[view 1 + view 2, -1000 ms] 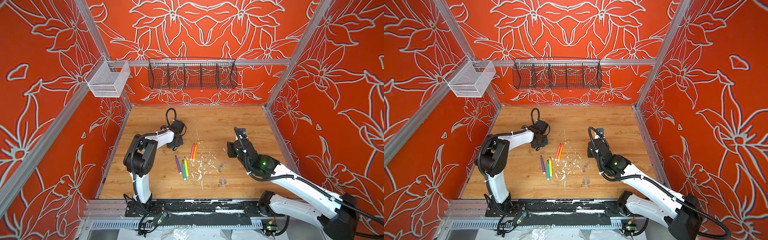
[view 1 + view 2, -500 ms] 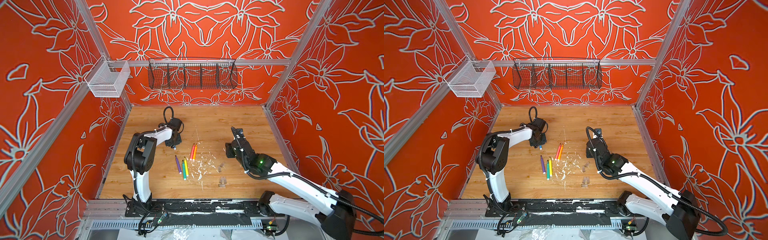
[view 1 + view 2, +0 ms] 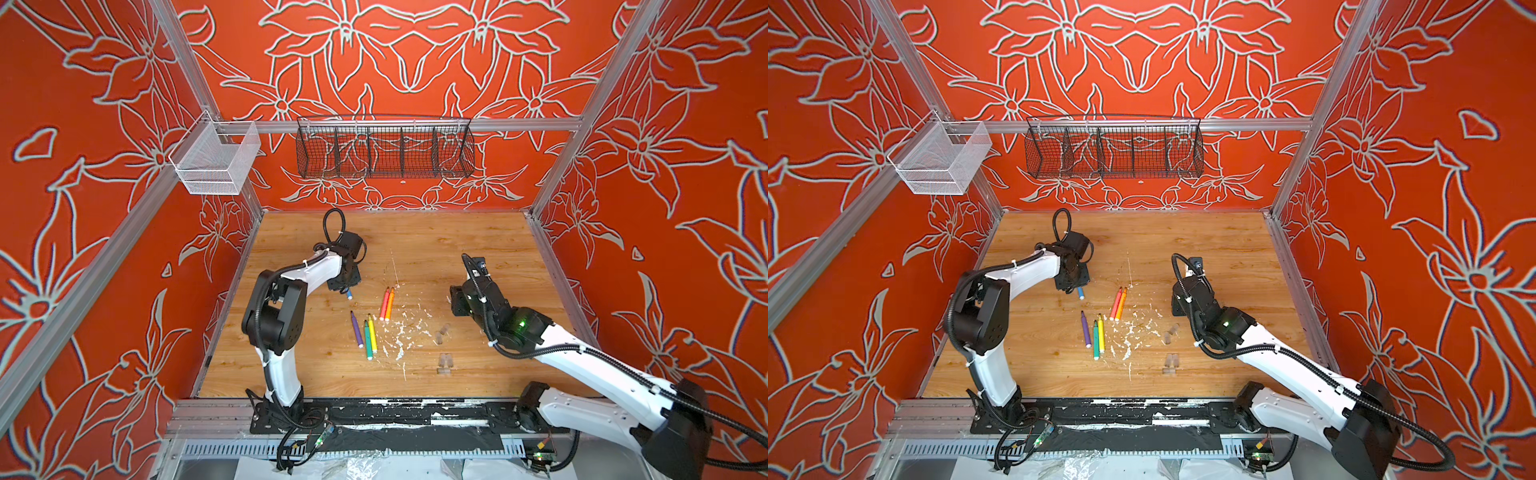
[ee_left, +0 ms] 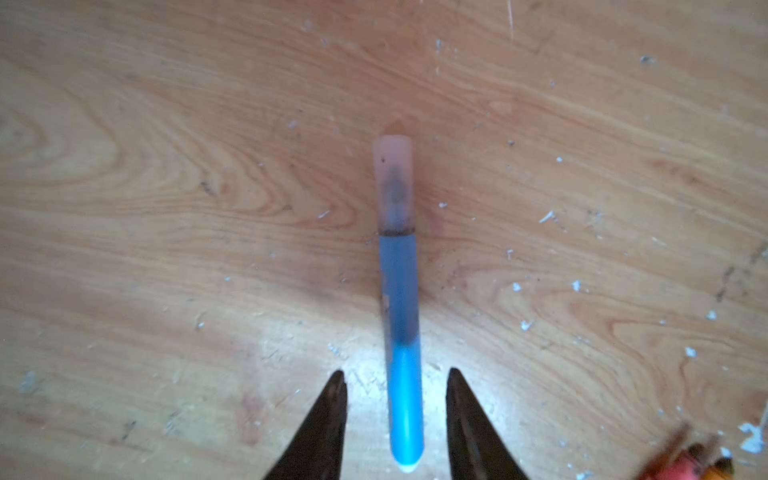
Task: Insert the pens into the pen caps
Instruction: 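Lay the capped blue marker down with the left gripper while the right withdraws, then move the left gripper over the orange marker and lower around it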
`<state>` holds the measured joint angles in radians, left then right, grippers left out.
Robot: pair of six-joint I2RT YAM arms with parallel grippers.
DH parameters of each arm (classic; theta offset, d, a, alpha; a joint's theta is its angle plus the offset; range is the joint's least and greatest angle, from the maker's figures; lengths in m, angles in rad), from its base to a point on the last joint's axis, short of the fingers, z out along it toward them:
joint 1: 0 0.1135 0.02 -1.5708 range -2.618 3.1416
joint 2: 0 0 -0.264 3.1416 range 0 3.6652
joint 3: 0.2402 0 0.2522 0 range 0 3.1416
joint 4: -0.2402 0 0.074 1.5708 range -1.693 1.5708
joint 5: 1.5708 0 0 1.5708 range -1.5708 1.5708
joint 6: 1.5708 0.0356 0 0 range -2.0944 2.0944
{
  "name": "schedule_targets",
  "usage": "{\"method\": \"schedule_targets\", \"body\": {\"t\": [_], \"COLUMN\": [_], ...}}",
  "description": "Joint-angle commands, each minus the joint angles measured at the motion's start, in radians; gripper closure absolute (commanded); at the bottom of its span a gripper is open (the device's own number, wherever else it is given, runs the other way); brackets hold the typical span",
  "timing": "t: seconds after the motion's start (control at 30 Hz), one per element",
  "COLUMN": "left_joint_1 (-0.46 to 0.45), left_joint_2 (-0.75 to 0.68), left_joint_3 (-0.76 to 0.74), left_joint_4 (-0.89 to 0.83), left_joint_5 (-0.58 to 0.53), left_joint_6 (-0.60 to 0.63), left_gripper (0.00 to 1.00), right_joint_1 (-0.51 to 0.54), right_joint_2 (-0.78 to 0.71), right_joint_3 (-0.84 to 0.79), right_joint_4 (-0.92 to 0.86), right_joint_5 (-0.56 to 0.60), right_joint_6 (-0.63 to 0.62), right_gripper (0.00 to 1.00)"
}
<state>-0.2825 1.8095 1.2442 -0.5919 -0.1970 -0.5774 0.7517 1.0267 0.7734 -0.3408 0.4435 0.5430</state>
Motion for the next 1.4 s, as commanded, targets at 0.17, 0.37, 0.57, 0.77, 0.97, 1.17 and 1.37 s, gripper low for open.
{"method": "schedule_targets", "body": {"t": [0.17,0.37,0.57,0.77,0.97,1.17,1.37], "left_joint_1": [-0.009,-0.126,-0.369,-0.425,-0.448,-0.448,-0.448], "left_joint_2": [-0.38,-0.564,-0.551,-0.425,-0.291,-0.148,-0.054], "left_joint_3": [-0.22,-0.41,-0.403,-0.325,-0.255,-0.14,-0.06], "left_joint_4": [0.124,0.371,0.297,0.306,0.215,0.109,0.027], "left_joint_5": [0.077,0.292,0.146,0.181,0.108,0.091,0.048], "left_joint_6": [0.032,0.022,0.06,0.106,0.077,0.073,0.07], "left_gripper": [0.63,0.74,0.79,0.8,0.8,0.81,0.81], "right_joint_1": [-0.008,-0.012,-0.031,-0.035,-0.037,-0.038,-0.041], "right_joint_2": [0.003,-0.013,-0.021,0.018,0.047,0.021,-0.011], "right_joint_3": [0.033,0.003,-0.023,-0.018,0.001,0.001,-0.007], "right_joint_4": [-0.007,0.013,0.039,0.05,0.037,0.025,0.023], "right_joint_5": [-0.012,0.036,0.064,0.061,0.044,0.051,0.053], "right_joint_6": [0.018,0.023,0.02,0.023,0.028,0.021,0.018], "right_gripper": [0.49,0.5,0.5,0.5,0.5,0.5,0.5]}}
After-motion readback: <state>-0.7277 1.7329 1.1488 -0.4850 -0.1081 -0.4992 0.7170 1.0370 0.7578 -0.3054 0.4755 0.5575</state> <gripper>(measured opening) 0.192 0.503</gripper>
